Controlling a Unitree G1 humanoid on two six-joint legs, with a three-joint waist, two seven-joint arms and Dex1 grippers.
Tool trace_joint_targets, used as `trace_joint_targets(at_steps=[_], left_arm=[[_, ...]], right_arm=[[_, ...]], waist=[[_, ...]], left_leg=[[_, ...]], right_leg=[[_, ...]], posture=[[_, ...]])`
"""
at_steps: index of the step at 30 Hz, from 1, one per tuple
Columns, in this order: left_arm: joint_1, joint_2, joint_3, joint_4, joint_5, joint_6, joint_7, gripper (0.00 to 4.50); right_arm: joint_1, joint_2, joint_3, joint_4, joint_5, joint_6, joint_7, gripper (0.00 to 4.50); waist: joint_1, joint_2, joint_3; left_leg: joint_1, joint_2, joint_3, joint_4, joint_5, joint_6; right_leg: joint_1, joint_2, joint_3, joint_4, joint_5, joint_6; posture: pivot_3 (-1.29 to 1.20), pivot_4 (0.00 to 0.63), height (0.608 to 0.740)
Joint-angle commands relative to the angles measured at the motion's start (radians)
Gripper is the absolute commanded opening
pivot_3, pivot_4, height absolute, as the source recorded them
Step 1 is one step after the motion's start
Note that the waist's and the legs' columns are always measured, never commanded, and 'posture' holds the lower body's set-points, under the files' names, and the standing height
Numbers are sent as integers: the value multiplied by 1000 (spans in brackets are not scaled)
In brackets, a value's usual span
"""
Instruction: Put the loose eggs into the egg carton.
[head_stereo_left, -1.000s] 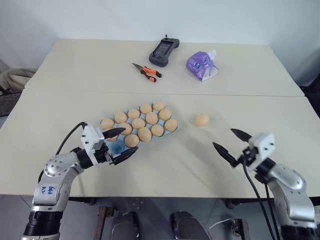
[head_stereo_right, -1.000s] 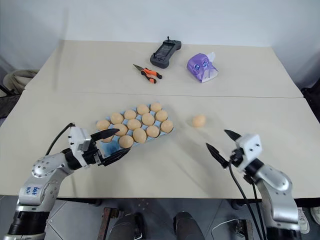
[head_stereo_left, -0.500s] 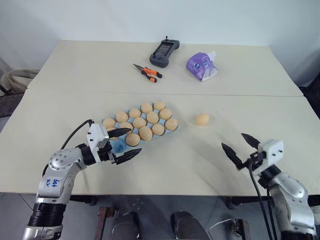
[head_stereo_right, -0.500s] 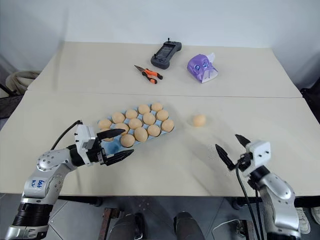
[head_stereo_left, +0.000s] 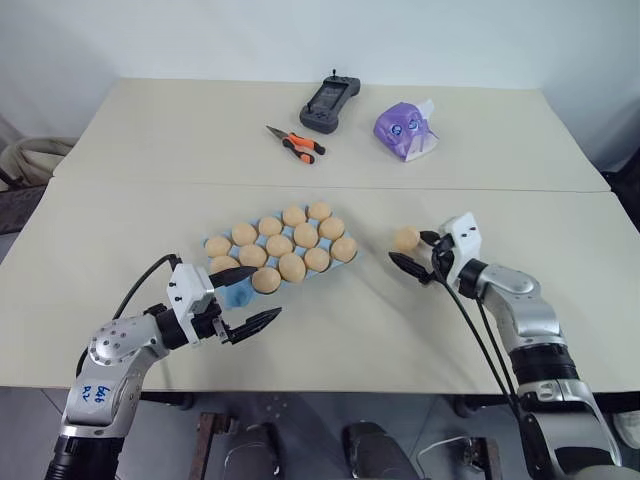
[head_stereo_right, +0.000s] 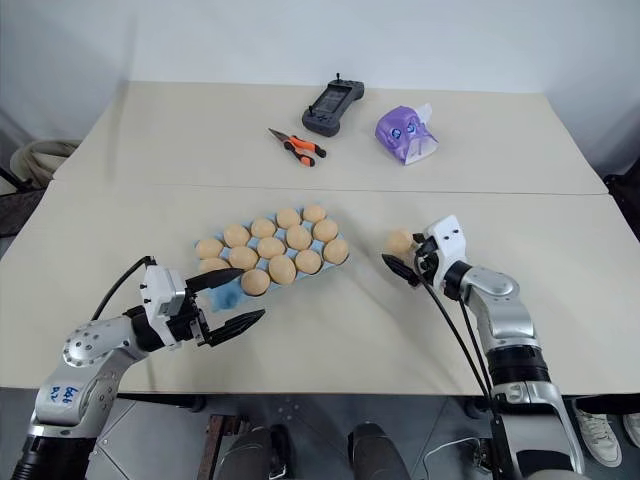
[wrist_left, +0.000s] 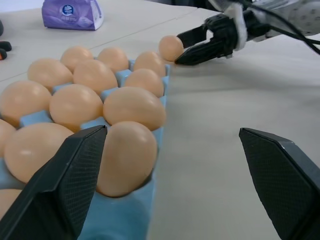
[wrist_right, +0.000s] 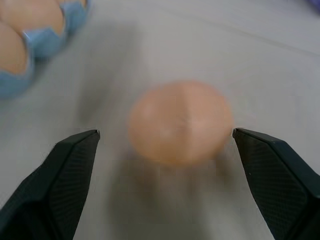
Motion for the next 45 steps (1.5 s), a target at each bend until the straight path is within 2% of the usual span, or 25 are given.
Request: trace_joint_targets(at_steps=[1, 5, 12, 16, 22, 25, 31, 38, 41, 44, 45], left_arm=[[14, -5, 16, -64, -26, -2, 13, 4500], [14, -10, 17, -71, -29, -5, 22, 4500], [14, -16, 49, -48, -20, -29, 55, 4500], [90, -39, 177, -19, -29, -59, 134, 4500], [248, -73, 283, -36, -28, -91, 169, 4500], [320, -93, 326, -52, -27, -106, 190, 4500], [445, -145, 413, -81, -47, -135, 227, 4500], [469, -160, 405, -128, -54, -125, 238, 4500], [457, -151, 397, -136, -59, -116, 242, 4500], [434, -136, 392, -144, -66, -98, 241, 4500], [424, -128, 390, -143, -68, -92, 237, 4500]], right_arm=[[-39, 22, -1, 43, -9, -71, 14, 3902], [-38, 37, -6, 57, -18, -108, 11, 2591], [-31, 72, -6, -18, 9, -139, 38, 2591], [-89, 165, 88, -218, 59, -2, 93, 2591], [-150, 289, 257, -369, 69, 159, 153, 2591], [-190, 348, 327, -366, 58, 177, 182, 2591], [-304, 479, 472, -225, -26, 158, 214, 2591], [-340, 536, 485, -117, -77, 149, 190, 2591], [-337, 543, 481, -113, -82, 154, 183, 3236], [-324, 530, 469, -140, -79, 156, 186, 4320], [-321, 516, 461, -158, -74, 162, 193, 4453]], waist=[[0, 0, 0], [0, 0, 0], [-3, 0, 0], [-24, 1, 0], [-43, 1, 0], [-28, -1, 0], [-33, -3, -1], [-25, -5, -2], [-28, -5, -2], [-29, -5, -2], [-29, -5, -2]], left_leg=[[0, 0, 0, 0, 0, 0], [0, 0, 0, 0, 0, 0], [0, 0, 0, 1, 0, 0], [0, 2, 1, 0, 0, -1], [0, 6, 1, -1, 1, -3], [-1, 4, -1, -1, 0, -3], [0, 3, -1, -1, -2, -2], [-3, 2, -6, -3, -3, -5], [-3, 3, -6, -3, -3, -6], [-3, 3, -6, -4, -4, -7], [-3, 3, -6, -5, -4, -7]], right_leg=[[0, 0, 0, 0, 0, 0], [0, 0, 0, 0, 0, 0], [0, 0, 0, 1, 0, 0], [-2, 0, 1, 2, 0, 0], [-4, 1, 1, 4, -1, -1], [-3, -1, -1, 3, -1, -1], [-3, -2, -3, 4, 0, -2], [-2, -4, -9, 1, -1, -6], [-3, -3, -9, 0, -1, -6], [-3, -1, -9, 0, -2, -8], [-3, 0, -9, 0, -2, -8]], posture=[[0, 150, 740], [0, 150, 740], [0, 150, 740], [0, 150, 740], [0, 150, 740], [0, 150, 740], [0, 150, 740], [0, 150, 740], [0, 150, 740], [0, 150, 740], [0, 150, 740]])
